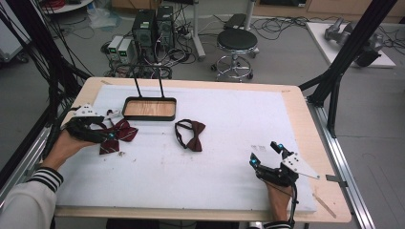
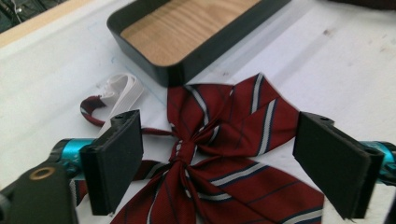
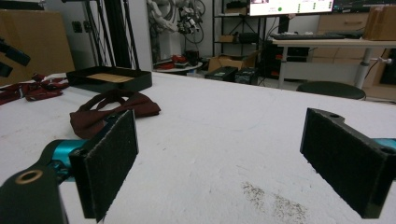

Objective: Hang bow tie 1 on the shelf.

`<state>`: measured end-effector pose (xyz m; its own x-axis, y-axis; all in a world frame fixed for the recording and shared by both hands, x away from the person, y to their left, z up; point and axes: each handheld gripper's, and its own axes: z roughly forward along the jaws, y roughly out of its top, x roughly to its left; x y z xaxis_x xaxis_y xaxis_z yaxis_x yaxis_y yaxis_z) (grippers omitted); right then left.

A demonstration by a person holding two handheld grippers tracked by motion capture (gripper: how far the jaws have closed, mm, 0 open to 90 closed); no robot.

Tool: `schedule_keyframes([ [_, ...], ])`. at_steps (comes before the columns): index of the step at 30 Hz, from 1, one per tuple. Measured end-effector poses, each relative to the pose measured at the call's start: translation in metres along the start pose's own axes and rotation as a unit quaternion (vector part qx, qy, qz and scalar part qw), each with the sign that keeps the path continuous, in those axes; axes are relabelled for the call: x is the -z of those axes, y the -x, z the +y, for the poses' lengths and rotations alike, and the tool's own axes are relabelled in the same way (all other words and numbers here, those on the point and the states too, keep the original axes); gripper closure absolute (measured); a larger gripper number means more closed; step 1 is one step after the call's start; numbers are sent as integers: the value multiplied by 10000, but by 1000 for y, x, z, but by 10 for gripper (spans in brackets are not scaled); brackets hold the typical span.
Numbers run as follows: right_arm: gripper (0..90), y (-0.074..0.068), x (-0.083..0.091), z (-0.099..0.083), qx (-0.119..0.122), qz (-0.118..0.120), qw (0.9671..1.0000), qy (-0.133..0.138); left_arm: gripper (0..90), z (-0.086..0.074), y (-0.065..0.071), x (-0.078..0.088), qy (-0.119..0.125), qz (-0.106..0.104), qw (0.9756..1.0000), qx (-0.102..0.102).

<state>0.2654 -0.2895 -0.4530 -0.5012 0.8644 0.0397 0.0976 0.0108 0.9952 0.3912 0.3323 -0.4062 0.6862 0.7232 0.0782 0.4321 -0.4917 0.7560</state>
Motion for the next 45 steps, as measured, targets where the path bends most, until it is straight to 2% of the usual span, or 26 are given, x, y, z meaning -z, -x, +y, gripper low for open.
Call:
schedule_keyframes([
  [4,106,0,0,0,-2,0,10000,-11,171,-1,-3,-4,-191,-3,9998,70],
  [7,105,0,0,0,-8,-1,10000,-8,157,0,-5,-6,-319,38,9995,36],
  [9,105,0,0,0,5,-12,10000,-7,157,4,-7,-8,-587,45,9982,99],
  [10,105,-1,0,0,6,-24,10000,-1,158,4,-7,-8,-587,45,9982,99],
  [13,105,-1,0,0,17,-32,10000,3,187,8,-8,-12,-858,43,9963,81],
  [15,106,-1,0,0,16,-36,10000,4,204,12,-8,-14,-924,31,9957,-7],
  [19,105,-1,0,0,15,-40,10000,3,236,14,-9,-17,-1039,1,9946,-16],
  [23,105,-1,0,0,33,-54,10000,1,242,11,-13,-23,-1376,55,9905,33],
  [26,106,-1,0,0,58,-48,10000,8,270,10,-16,-23,-1473,128,9889,129],
  [28,105,-1,0,0,26,-58,10000,2,278,9,-18,-24,-1509,73,9884,154],
  [30,105,-1,0,0,6,-46,10000,3,322,8,-18,-24,-1544,54,9879,132],
  [33,105,-1,0,0,7,-45,10000,2,337,9,-18,-27,-1564,36,9876,155],
  [35,106,-1,0,0,9,-46,10000,2,371,9,-17,-29,-1664,7,9860,106],
  [36,105,-1,0,0,6,-48,10000,-2,425,10,-17,-30,-1728,-13,9849,105],
  [38,105,-1,0,0,9,-46,10000,2,435,12,-17,-32,-1759,-10,9843,102],
  [39,105,-1,0,0,4,-44,10000,0,495,13,-17,-32,-1771,-24,9841,107],
  [40,105,-1,0,0,8,-45,10000,2,515,15,-16,-33,-1841,-34,9829,103],
  [43,105,-1,0,0,5,-45,10000,-6,581,16,-16,-34,-1894,-41,9818,164],
  [44,105,-1,0,0,4,-42,10000,-2,673,16,-16,-34,-1920,-11,9812,171],
  [45,105,-1,0,0,4,-42,10000,-2,673,17,-15,-34,-1940,23,9808,195],
])
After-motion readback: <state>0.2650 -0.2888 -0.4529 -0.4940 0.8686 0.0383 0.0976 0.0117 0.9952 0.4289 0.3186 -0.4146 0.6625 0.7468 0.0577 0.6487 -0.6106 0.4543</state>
